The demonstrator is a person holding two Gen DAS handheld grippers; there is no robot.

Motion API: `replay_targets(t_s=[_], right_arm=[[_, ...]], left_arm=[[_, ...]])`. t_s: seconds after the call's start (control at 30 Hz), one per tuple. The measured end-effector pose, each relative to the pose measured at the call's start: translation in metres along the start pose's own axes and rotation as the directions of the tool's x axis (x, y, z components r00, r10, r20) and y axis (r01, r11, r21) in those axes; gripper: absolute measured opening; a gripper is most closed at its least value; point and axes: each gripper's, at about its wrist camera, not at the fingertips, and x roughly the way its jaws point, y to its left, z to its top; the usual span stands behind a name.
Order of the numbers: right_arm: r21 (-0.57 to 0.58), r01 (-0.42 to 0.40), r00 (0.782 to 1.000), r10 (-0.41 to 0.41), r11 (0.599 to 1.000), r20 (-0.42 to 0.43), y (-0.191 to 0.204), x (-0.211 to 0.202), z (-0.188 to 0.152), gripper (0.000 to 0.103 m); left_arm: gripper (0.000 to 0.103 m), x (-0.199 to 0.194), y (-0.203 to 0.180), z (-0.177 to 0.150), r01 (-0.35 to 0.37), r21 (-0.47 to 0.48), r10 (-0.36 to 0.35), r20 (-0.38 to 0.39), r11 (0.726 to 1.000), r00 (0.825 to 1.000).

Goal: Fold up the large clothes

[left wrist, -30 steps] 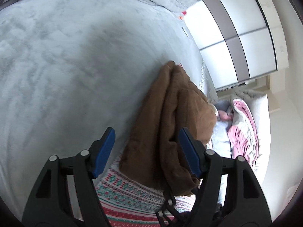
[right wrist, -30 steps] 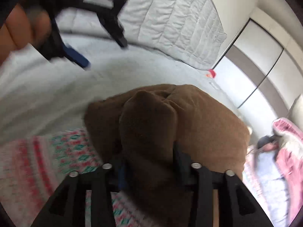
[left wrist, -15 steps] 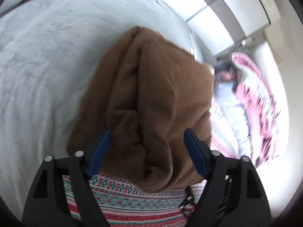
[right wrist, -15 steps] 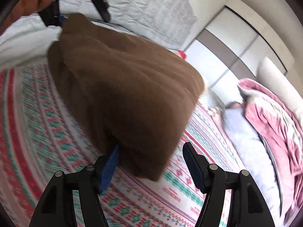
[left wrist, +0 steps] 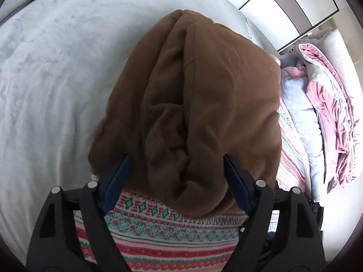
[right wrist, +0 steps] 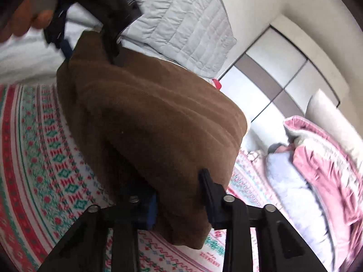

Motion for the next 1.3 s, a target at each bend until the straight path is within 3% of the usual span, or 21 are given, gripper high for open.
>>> replay_targets(t_s=[0.07, 0.13, 0.2, 0.27, 0.37, 0.43, 0.5, 0.63, 0.7, 0.83, 0.93, 1.07, 1.13, 1.2, 1.3], right_arm=[[0.027, -0.014, 1.0, 0.014, 1.0, -0.005, -0.011, 0.006, 0.0, 0.029], [0.077, -0.033, 0.999, 0.034, 0.997, -0.011, -0.016, 0.007, -0.002, 0.027], [0.162, -0.071, 0.997, 0.073, 0.984, -0.01, -0.025, 0.005, 0.001, 0.025], [0.238, -0.105, 0.994, 0.109, 0.966, -0.004, -0.035, 0.004, 0.012, 0.022], [0.235, -0.103, 0.995, 0.101, 0.966, 0.021, -0.032, -0.005, 0.031, 0.018], [0.2, -0.101, 0.995, 0.096, 0.974, 0.035, -0.023, -0.009, 0.04, 0.018], [0.149, -0.116, 0.993, 0.113, 0.982, 0.029, -0.011, -0.005, 0.044, 0.018], [0.022, -0.133, 0.99, 0.134, 0.991, -0.048, 0.025, 0.016, 0.041, 0.018], [-0.062, -0.121, 0.991, 0.117, 0.991, -0.071, 0.039, 0.025, 0.036, 0.019], [-0.082, -0.162, 0.985, 0.155, 0.983, -0.078, 0.037, 0.024, 0.033, 0.02], [-0.059, -0.195, 0.979, 0.19, 0.979, -0.081, 0.028, 0.024, 0.031, 0.021], [-0.068, -0.206, 0.977, 0.2, 0.976, -0.079, 0.027, 0.012, 0.033, 0.035], [0.033, -0.31, 0.947, 0.312, 0.95, -0.08, 0.008, -0.004, 0.033, 0.043], [0.229, -0.431, 0.895, 0.446, 0.873, -0.015, -0.038, -0.023, 0.032, 0.043], [0.413, -0.405, 0.905, 0.421, 0.816, 0.055, -0.092, -0.033, 0.028, 0.043]], left_arm=[[0.052, -0.002, -0.003, 0.002, 0.017, 0.01, -0.017, 0.03, 1.0, 0.999], [0.035, -0.002, -0.008, 0.005, 0.036, 0.019, -0.036, 0.034, 0.999, 0.999], [0.03, -0.006, -0.016, 0.01, 0.021, 0.053, -0.025, 0.087, 0.998, 0.996], [0.028, -0.02, -0.029, 0.017, -0.01, 0.125, -0.014, 0.188, 0.992, 0.982], [0.027, -0.065, -0.058, 0.022, -0.069, 0.318, -0.066, 0.396, 0.946, 0.916], [0.027, -0.091, -0.049, 0.026, -0.005, 0.333, -0.145, 0.424, 0.943, 0.894], [0.027, -0.091, -0.028, 0.034, 0.048, 0.279, -0.158, 0.388, 0.959, 0.908], [0.028, -0.031, 0.003, 0.037, -0.113, 0.211, 0.056, 0.256, 0.971, 0.965], [0.03, -0.003, 0.026, 0.034, -0.122, 0.158, 0.097, 0.156, 0.98, 0.983], [0.033, -0.012, 0.036, 0.033, -0.068, 0.122, 0.051, 0.132, 0.99, 0.99], [0.034, -0.011, 0.031, 0.029, -0.097, 0.138, 0.078, 0.137, 0.986, 0.988], [0.037, -0.007, 0.03, 0.029, -0.123, 0.151, 0.102, 0.143, 0.981, 0.984], [0.037, -0.006, 0.026, 0.028, -0.123, 0.15, 0.101, 0.146, 0.981, 0.984], [0.038, -0.004, 0.025, 0.029, -0.124, 0.158, 0.101, 0.146, 0.98, 0.984], [0.038, -0.005, 0.026, 0.027, -0.126, 0.159, 0.104, 0.143, 0.979, 0.984]])
